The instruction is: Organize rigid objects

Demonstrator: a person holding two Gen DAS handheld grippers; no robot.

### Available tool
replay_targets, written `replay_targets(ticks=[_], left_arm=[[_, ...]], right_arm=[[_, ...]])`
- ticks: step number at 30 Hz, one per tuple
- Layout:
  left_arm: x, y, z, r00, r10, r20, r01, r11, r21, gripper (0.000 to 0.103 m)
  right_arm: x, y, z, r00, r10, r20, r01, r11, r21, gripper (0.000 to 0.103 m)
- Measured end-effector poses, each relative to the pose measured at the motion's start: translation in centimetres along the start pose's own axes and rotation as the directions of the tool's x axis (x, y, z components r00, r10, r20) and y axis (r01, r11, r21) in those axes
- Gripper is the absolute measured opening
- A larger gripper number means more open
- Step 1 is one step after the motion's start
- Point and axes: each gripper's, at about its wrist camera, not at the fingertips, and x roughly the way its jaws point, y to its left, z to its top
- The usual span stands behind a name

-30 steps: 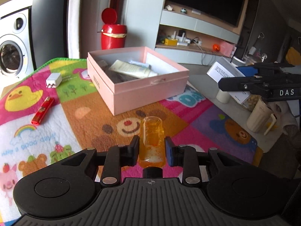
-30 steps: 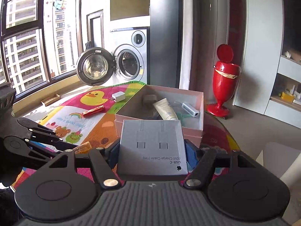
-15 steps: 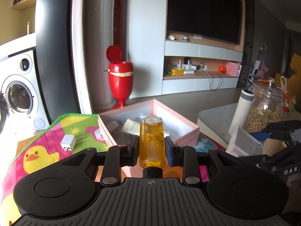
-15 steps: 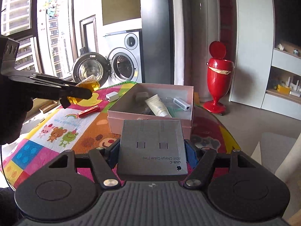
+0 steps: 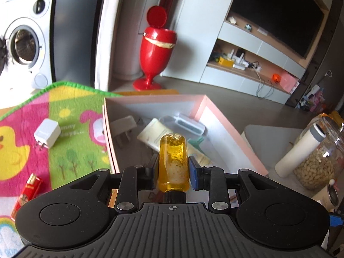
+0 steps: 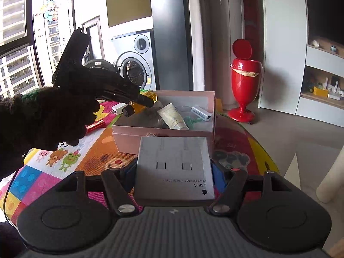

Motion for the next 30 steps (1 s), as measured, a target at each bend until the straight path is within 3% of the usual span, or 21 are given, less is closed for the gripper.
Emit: replay_targets(ticks=[3, 8, 12, 16, 19, 21, 24, 30], left_arm=[[-0.3, 0.8, -1.5, 1.0, 0.002, 0.021, -0.002, 1.0, -0.001, 0.032], [-5.0, 2.3, -3.3, 0.983, -0.04, 0.177, 0.048, 0.998, -0.039, 0.032], [-7.6, 3.4, -4.8, 0.97, 0.025, 0.243, -0.019, 0.999, -0.025, 0.032], [-8.5, 5.5, -6.5, 0.962, 0.152, 0.227, -0.145, 0.988, -0.046, 0.032], [-8.9, 8.3, -7.7, 0.955, 0.216, 0.201, -0.2, 0.975, -0.101, 0.032], [-9.4, 10.3, -8.5, 0.951, 0.241, 0.196, -0.214, 0.965, -0.149, 0.032], [-9.6, 13.0, -9.4, 0.943, 0.27, 0.194, -0.228, 0.95, -0.213, 0.032], [-9.5, 15.7, -9.7, 0.941, 0.259, 0.218, -0.201, 0.946, -0.256, 0.032]], right_arm=[[0.8, -0.3, -0.1, 1.0, -0.007, -0.02, 0.007, 1.0, 0.012, 0.069], [2.2, -0.7, 0.9, 0.999, -0.035, -0.026, 0.035, 0.999, 0.026, 0.069], [4.0, -0.9, 4.7, 0.998, -0.057, 0.02, 0.057, 0.998, 0.022, 0.069], [7.8, -0.6, 9.5, 0.997, -0.066, 0.041, 0.067, 0.998, -0.018, 0.069], [11.9, -0.7, 11.5, 0.999, -0.044, -0.029, 0.043, 0.999, -0.01, 0.076], [14.3, -0.5, 11.8, 0.994, -0.026, -0.103, 0.031, 0.999, 0.041, 0.076], [16.2, 1.6, 11.7, 0.988, 0.041, -0.148, -0.03, 0.996, 0.08, 0.076], [20.6, 9.5, 15.2, 0.978, 0.091, -0.189, -0.096, 0.995, -0.015, 0.079]])
